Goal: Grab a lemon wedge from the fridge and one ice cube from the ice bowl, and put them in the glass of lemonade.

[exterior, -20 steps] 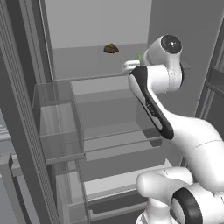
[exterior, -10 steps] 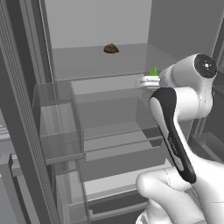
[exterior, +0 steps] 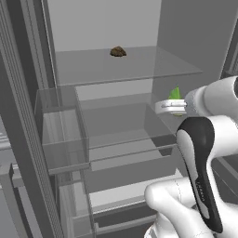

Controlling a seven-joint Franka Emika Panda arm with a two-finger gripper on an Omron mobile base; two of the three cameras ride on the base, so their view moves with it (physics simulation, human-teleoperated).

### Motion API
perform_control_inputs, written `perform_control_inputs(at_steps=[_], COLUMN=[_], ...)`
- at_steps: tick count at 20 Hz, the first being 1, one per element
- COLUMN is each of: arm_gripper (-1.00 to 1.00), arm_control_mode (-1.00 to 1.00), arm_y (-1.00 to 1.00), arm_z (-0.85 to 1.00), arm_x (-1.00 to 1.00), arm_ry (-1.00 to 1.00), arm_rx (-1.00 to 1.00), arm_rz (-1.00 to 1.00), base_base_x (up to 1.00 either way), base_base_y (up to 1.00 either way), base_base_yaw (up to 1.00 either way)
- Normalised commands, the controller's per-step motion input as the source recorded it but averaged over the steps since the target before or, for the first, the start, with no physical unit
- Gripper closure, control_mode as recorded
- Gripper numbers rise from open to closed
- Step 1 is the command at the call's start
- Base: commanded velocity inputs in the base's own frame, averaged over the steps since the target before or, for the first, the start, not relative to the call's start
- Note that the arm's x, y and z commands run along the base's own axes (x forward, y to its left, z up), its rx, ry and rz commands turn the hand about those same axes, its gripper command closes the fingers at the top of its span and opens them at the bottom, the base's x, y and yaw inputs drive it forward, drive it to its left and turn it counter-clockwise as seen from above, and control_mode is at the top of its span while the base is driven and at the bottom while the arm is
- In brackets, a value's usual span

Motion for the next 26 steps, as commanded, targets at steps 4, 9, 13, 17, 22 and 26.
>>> perform_control_inputs(at_steps=[4, 9, 13, 17, 22, 26], arm_gripper=[1.00, 1.00, 1.00, 1.00, 1.00, 1.00], arm_control_mode=[-1.00, 1.00, 1.00, 1.00, 1.00, 1.00], arm_y=[0.01, 0.00, 0.00, 0.00, 0.00, 0.00], arm_z=[-0.04, 0.00, 0.00, 0.00, 0.00, 0.00], arm_x=[-0.15, -0.01, 0.00, 0.00, 0.00, 0.00], arm_ry=[0.03, 0.00, 0.00, 0.00, 0.00, 0.00], arm_rx=[0.00, 0.00, 0.00, 0.00, 0.00, 0.00], arm_rz=[0.00, 0.00, 0.00, 0.00, 0.00, 0.00], base_base_x=[0.00, -0.07, -1.00, -1.00, -1.00, -0.79], base_base_y=[0.00, 0.00, -0.35, -0.41, -0.23, 0.14], base_base_yaw=[0.00, 0.00, 0.00, 0.00, 0.18, 0.70])
